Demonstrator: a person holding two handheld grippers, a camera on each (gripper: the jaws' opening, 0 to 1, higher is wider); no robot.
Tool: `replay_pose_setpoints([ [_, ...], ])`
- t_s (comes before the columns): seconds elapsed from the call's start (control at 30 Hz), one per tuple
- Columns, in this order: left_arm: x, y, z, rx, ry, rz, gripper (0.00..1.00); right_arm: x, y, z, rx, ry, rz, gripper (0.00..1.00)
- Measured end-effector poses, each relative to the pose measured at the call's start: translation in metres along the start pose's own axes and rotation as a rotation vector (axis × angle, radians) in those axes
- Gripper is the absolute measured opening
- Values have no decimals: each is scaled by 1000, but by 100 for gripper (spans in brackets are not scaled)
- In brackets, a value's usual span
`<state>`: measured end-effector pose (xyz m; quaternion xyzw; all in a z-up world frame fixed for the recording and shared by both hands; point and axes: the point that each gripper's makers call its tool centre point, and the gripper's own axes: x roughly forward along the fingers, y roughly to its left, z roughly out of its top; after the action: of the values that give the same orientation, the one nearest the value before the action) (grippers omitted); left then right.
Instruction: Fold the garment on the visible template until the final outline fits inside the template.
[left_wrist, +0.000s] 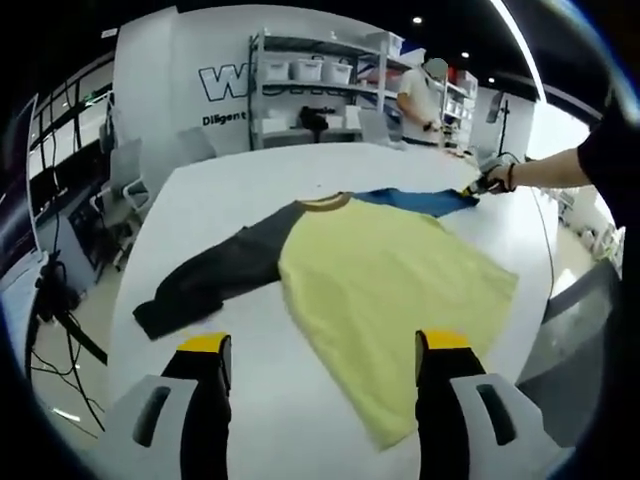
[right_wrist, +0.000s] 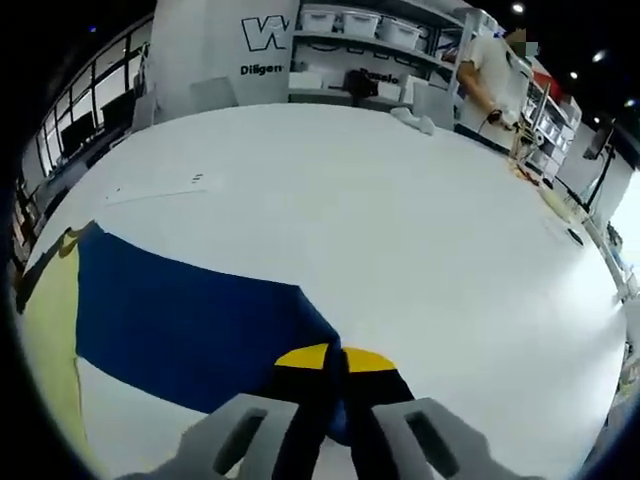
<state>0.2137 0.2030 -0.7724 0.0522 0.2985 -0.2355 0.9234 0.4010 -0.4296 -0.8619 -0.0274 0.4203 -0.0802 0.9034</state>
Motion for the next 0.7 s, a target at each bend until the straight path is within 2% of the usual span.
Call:
replay_pose_setpoints([
  [0.13,0,-1,3,10,-8,-3,71,-7,-8,3,-21,-21,-23,5],
  [0.27,0,-2,5,14,-14,-4,71,-18,-4,9,-27,-67,23,11],
  [0.37,0,-4,5,17,-15,-12,71,-19,-3,10,-73,-77,63,19],
  [0.47,0,-5,7,24,-16,-18,71,-15,-10,7,-150,-59,47,23],
  [0.57,-2,-6,9,35,-22,-21,71,-14,-13,3,-141,-55,34,26],
  [0.7,-3,-6,11,48,-27,-20,72,-11,-21,6,-148,-68,11,23],
])
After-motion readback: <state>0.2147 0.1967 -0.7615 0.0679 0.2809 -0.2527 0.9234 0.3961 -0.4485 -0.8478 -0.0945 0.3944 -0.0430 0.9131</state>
